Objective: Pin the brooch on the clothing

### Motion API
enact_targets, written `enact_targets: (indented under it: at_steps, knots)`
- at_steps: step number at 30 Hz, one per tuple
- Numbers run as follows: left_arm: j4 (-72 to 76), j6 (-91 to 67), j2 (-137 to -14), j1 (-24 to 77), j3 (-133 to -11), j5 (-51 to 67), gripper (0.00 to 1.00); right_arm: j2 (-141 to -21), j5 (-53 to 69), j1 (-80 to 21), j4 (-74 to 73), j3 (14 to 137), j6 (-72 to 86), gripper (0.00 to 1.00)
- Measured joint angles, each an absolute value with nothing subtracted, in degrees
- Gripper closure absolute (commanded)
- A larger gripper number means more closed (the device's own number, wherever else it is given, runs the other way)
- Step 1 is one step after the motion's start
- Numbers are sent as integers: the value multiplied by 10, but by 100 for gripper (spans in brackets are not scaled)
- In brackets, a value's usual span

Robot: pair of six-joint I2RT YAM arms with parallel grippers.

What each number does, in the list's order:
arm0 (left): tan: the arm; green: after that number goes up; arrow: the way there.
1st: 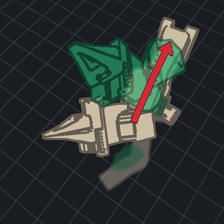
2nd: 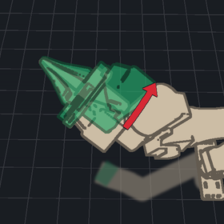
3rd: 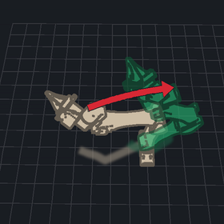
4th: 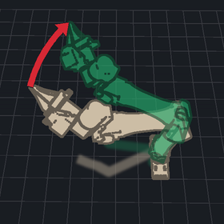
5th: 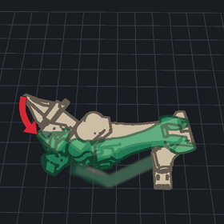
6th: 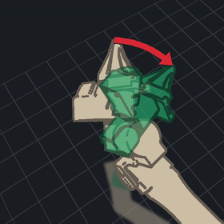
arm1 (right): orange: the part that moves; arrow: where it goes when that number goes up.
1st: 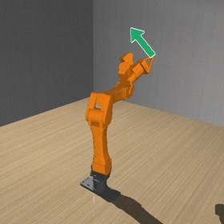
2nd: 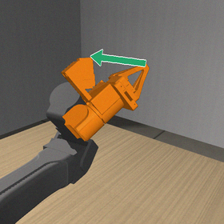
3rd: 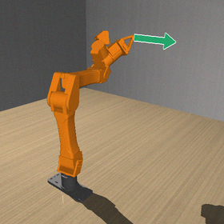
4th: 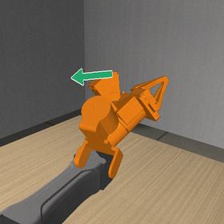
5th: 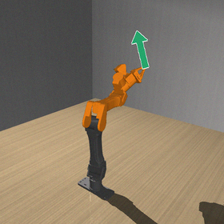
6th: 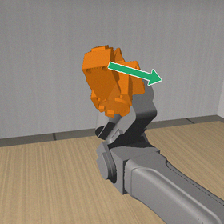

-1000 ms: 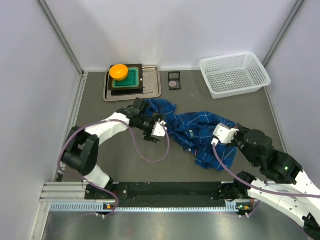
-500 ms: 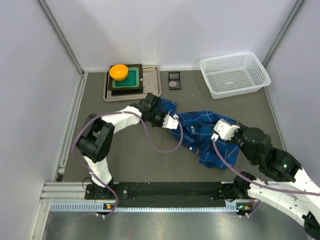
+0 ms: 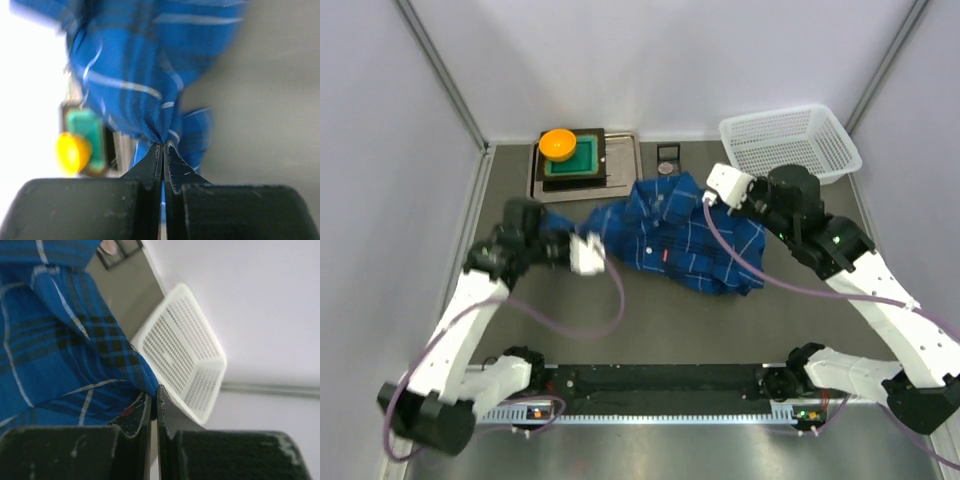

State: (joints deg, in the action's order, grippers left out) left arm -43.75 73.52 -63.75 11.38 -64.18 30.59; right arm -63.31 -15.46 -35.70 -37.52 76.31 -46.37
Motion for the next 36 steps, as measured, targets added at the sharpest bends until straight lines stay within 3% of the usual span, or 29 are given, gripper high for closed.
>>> enact_targets:
  at_steps: [1, 3, 6, 8, 12, 20, 28, 36]
  knots:
    - [-453, 754, -589, 145, -597, 307, 76, -624, -141, -356, -371, 749, -472, 100]
    - [-496, 780, -510, 251, -505, 306, 71, -579, -106, -355, -358, 680, -500, 100]
    - [-552, 769, -427, 400, -385, 278, 54, -483, -74, -354, -369, 540, -558, 100]
    - [-583, 743, -424, 422, -365, 245, 44, -416, -60, -354, -396, 453, -598, 100]
    - [-617, 663, -489, 397, -430, 216, 40, -333, -45, -354, -466, 366, -641, 100]
    - [-613, 552, -665, 246, -557, 319, 36, -361, -41, -354, -477, 360, -628, 100]
    - [-631, 576, -804, 250, -582, 456, 39, -335, -36, -354, -479, 350, -598, 99]
    - [-560, 573, -861, 289, -583, 479, 42, -325, -34, -354, -482, 349, -583, 100]
